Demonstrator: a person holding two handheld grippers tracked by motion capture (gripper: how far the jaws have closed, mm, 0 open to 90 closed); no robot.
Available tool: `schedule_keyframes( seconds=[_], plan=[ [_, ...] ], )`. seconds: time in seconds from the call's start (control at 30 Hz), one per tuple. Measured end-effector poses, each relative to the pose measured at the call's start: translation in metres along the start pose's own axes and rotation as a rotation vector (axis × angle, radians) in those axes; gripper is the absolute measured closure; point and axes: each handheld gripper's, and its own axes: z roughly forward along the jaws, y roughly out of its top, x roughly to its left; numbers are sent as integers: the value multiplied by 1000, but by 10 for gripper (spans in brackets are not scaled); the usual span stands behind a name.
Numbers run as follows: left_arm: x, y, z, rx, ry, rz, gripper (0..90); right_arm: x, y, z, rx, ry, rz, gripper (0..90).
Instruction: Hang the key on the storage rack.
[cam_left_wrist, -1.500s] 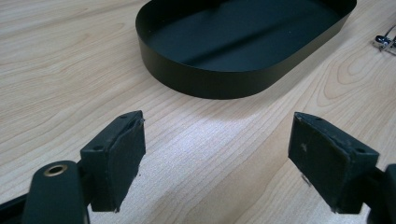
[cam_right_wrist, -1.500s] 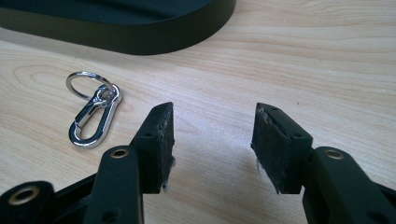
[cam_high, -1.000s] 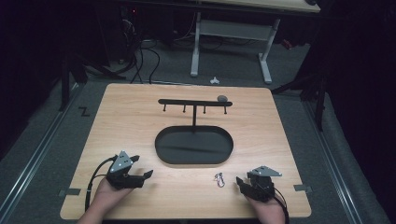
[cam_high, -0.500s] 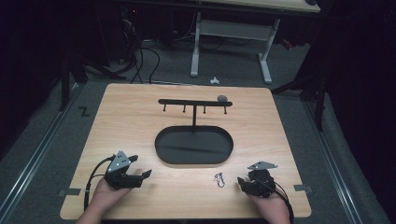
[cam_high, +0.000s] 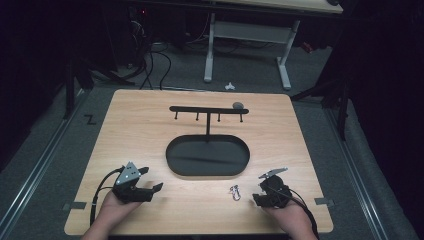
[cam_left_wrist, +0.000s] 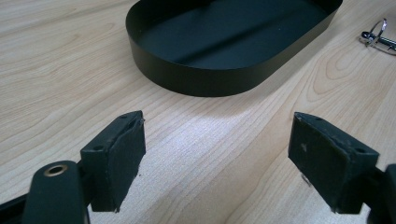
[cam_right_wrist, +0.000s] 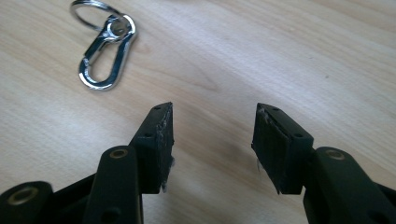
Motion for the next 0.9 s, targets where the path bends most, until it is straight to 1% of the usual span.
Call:
schedule_keyframes(
  seconds=[0.07, 0.1, 0.13, 0.23, 0.33, 0.47, 0.53, 0.6, 0.67, 0.77, 0.9],
  plan=[
    [0, 0, -1, -2, -2, 0, 195, 3, 2, 0, 20, 0, -13, 479],
    [0, 0, -1, -2, -3, 0, 195, 7, 5, -1, 42, 2, -29, 478],
    [0, 0, -1, -3, -3, -1, 195, 7, 5, -1, 42, 2, -29, 478],
    [0, 0, 0, -2, -5, 1, 195, 12, 9, -1, 73, 15, -30, 479],
    [0, 1, 0, -1, -7, 2, 195, 19, 12, -2, 96, 18, -51, 479],
    [0, 1, 0, -1, -9, 4, 195, 27, 17, -3, 124, 32, -61, 483],
    [0, 1, 0, -2, -8, 3, 195, 30, 19, -3, 140, 29, -70, 482],
    [0, 1, 0, -3, -9, 2, 195, 34, 23, -2, 151, 23, -73, 480],
    [0, 1, 0, -4, -9, 2, 195, 37, 26, -1, 159, 30, -72, 472],
    [0, 1, 0, -4, -10, 2, 195, 43, 32, 1, 171, 27, -77, 445],
    [0, 1, 0, -4, -10, 3, 196, 51, 40, 6, 177, 30, -83, 443]
  ],
)
